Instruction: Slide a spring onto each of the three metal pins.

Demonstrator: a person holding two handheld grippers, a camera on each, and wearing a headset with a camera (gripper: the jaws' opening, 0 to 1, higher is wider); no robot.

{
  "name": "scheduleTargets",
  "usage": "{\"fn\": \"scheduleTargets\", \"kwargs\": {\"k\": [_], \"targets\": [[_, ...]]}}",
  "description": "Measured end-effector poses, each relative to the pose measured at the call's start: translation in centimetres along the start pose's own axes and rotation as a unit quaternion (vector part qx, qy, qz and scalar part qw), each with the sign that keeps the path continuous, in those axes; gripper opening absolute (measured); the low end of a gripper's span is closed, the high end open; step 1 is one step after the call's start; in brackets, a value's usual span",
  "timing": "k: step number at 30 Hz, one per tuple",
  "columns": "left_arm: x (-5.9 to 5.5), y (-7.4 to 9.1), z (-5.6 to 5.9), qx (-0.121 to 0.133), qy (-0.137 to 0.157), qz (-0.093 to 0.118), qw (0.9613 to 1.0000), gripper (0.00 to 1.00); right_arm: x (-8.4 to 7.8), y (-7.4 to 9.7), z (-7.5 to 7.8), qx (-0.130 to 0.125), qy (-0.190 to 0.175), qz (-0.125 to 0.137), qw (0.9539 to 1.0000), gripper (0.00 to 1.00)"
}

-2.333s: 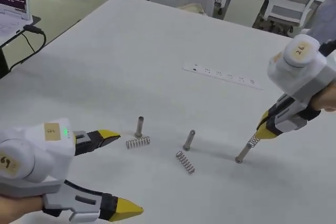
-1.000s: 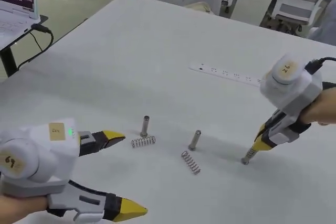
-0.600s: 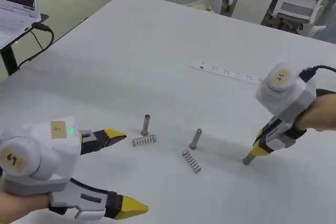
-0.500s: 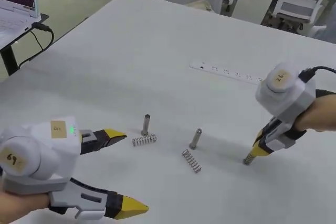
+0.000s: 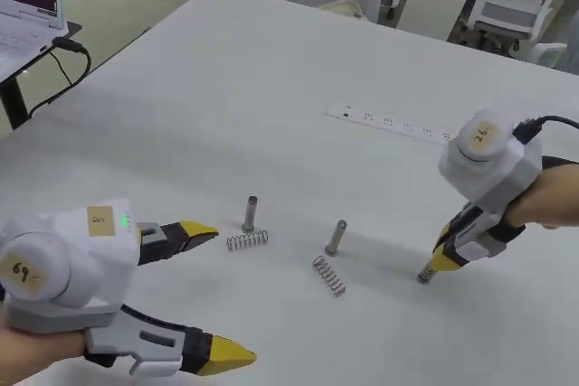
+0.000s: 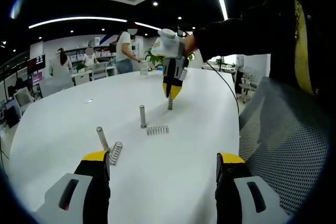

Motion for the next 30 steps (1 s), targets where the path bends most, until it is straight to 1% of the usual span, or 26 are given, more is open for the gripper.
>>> {"fn": "scheduleTargets", "kwargs": {"k": [6,14,17,22,23,25,26,30], "targets": [[0.1,-0.1,0.0,-0.001,0.000,0.001,1.0000,0.80,0.1,0.2,0.0,-0.002,0.002,0.008,1.0000,0.17],[0.2,-0.2,0.2,-0.004,0.000,0.001,1.0000,0.80,0.2,0.4,-0.1,-0.005,0.010,0.026,0.9996,0.33],[0.2,-0.2,0.2,-0.004,0.000,0.001,1.0000,0.80,0.4,0.5,-0.2,-0.007,0.014,0.030,0.9994,0.36],[0.2,-0.1,0.2,-0.004,0.000,0.001,1.0000,0.80,1.2,0.8,-0.4,-0.009,0.010,0.052,0.9986,0.42],[0.2,-0.1,0.2,-0.004,0.000,0.001,1.0000,0.80,1.2,0.8,-0.5,-0.010,0.010,0.052,0.9985,0.43],[0.2,-0.1,0.2,-0.003,0.000,0.001,1.0000,0.80,1.4,0.9,-0.7,-0.011,0.013,0.056,0.9983,0.44],[0.2,-0.1,0.2,-0.003,0.001,0.001,1.0000,0.80,1.8,1.0,-0.8,-0.013,0.013,0.063,0.9978,0.44],[0.1,-0.1,0.3,-0.004,0.001,0.000,1.0000,0.80,2.6,1.2,-0.6,-0.020,0.017,0.081,0.9964,0.45]]}}
Point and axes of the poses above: the centre of the closed fingertips' face, and the gripper's own axes: y roughly backward along the fingers, z roughly to its right, x roughly out of its top, the point moved 4 cm from there along y, roughly backward along the fingers, and after that the axes turned 10 degrees about z, right-handed, at the moved point
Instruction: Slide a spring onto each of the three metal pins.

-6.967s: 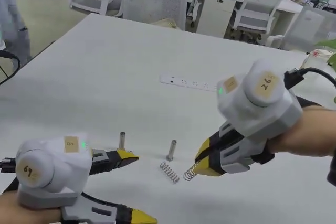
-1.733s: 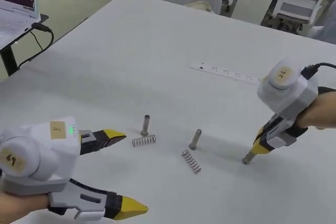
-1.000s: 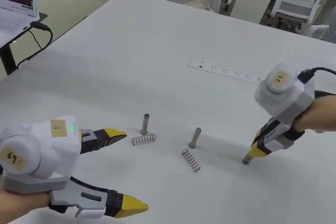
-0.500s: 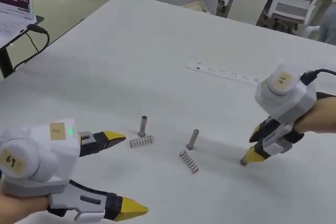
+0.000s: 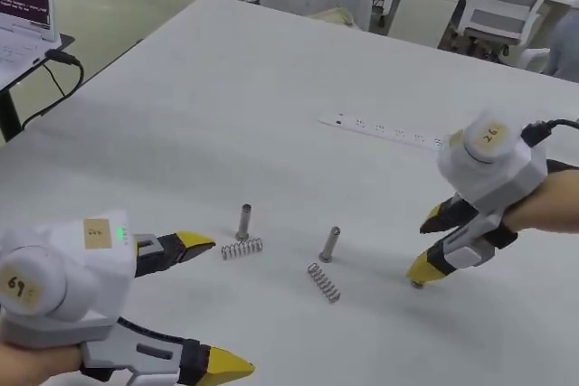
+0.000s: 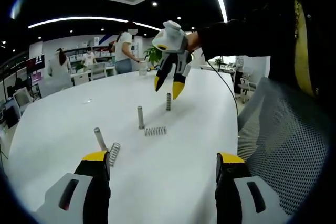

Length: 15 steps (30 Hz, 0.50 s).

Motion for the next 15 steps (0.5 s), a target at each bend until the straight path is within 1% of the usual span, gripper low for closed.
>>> {"fn": "scheduleTargets", "kwargs": {"k": [5,8,11,15], "targets": [[0.1,0.0,0.0,0.001,0.000,0.001,1.0000,0.80,1.0,0.2,-0.6,-0.003,0.005,0.017,0.9998,0.46],[0.2,0.0,0.0,0.001,-0.001,0.001,1.0000,0.80,1.8,0.4,-1.3,-0.006,0.009,0.033,0.9994,0.45],[0.2,0.0,0.0,0.001,-0.001,0.002,1.0000,0.80,2.2,0.4,-1.7,-0.007,0.010,0.043,0.9990,0.45],[0.3,-0.1,0.1,0.000,-0.002,0.003,1.0000,0.79,2.8,0.5,-2.4,-0.011,0.005,0.066,0.9977,0.45]]}}
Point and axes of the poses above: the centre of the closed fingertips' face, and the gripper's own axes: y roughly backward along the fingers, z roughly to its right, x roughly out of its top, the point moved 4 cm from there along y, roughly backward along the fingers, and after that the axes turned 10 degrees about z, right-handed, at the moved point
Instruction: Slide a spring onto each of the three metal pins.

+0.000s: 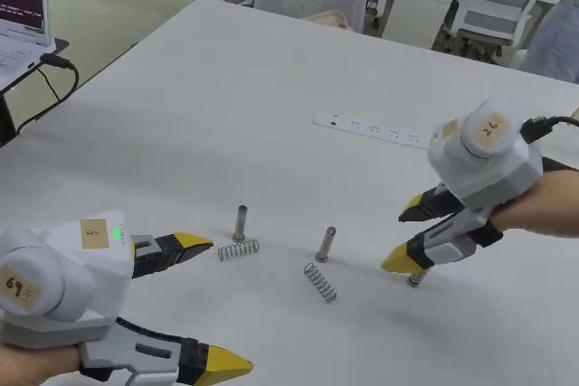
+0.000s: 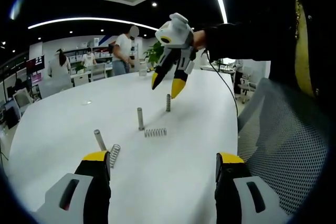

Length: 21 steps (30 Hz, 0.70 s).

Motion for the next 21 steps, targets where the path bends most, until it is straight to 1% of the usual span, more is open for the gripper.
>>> {"fn": "scheduleTargets", "kwargs": {"k": [3,5,11,15,17,21], "targets": [[0.0,0.0,0.0,0.000,0.000,0.000,1.0000,0.79,0.3,-0.1,-0.6,0.000,-0.002,0.011,0.9999,0.45],[0.0,0.0,0.0,-0.001,0.000,0.001,1.0000,0.79,0.3,-0.3,-0.7,0.000,-0.003,0.017,0.9998,0.45],[0.1,-0.1,0.0,-0.002,-0.002,0.001,1.0000,0.79,0.6,-0.8,-1.8,0.000,-0.013,0.034,0.9993,0.44],[0.1,0.0,0.0,-0.001,-0.002,0.001,1.0000,0.79,0.8,-1.0,-2.2,-0.001,-0.021,0.045,0.9987,0.43],[0.2,-0.1,0.0,-0.002,-0.003,0.002,1.0000,0.79,0.8,-1.2,-2.6,-0.002,-0.026,0.052,0.9983,0.43],[0.3,-0.1,0.1,-0.003,-0.003,0.003,1.0000,0.79,0.7,-1.8,-3.6,0.002,-0.033,0.057,0.9978,0.41]]}}
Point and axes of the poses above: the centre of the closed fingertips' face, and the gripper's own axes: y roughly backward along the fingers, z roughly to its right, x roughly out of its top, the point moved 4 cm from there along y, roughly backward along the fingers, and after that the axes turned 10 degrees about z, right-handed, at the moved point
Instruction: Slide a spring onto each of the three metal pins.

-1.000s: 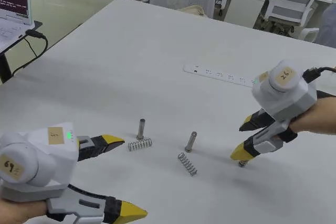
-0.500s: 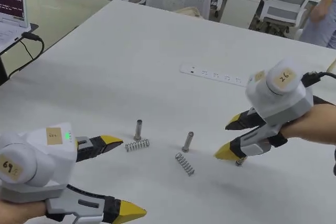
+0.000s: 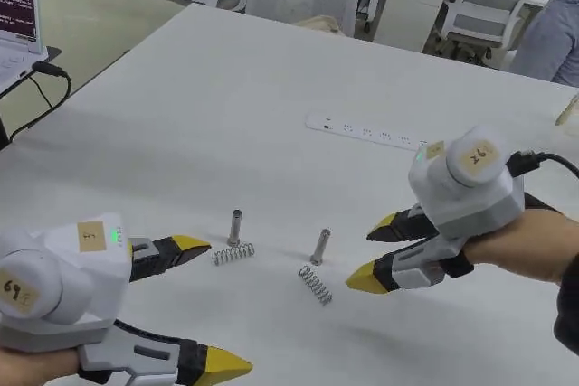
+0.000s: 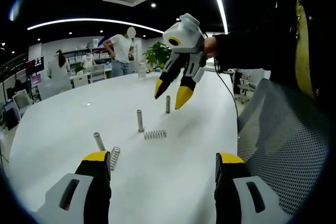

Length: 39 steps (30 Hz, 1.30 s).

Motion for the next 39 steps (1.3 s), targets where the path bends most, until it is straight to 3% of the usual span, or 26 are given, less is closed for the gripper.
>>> {"fn": "scheduleTargets", "kwargs": {"k": [16,39], "targets": [[0.3,0.1,0.1,0.000,-0.003,0.003,1.0000,0.78,-0.9,-2.3,-1.0,-0.037,-0.039,0.027,0.9982,0.34],[0.2,0.3,0.2,0.000,-0.001,0.000,1.0000,0.77,-3.1,-5.5,-1.3,-0.071,-0.080,0.021,0.9941,0.26]]}}
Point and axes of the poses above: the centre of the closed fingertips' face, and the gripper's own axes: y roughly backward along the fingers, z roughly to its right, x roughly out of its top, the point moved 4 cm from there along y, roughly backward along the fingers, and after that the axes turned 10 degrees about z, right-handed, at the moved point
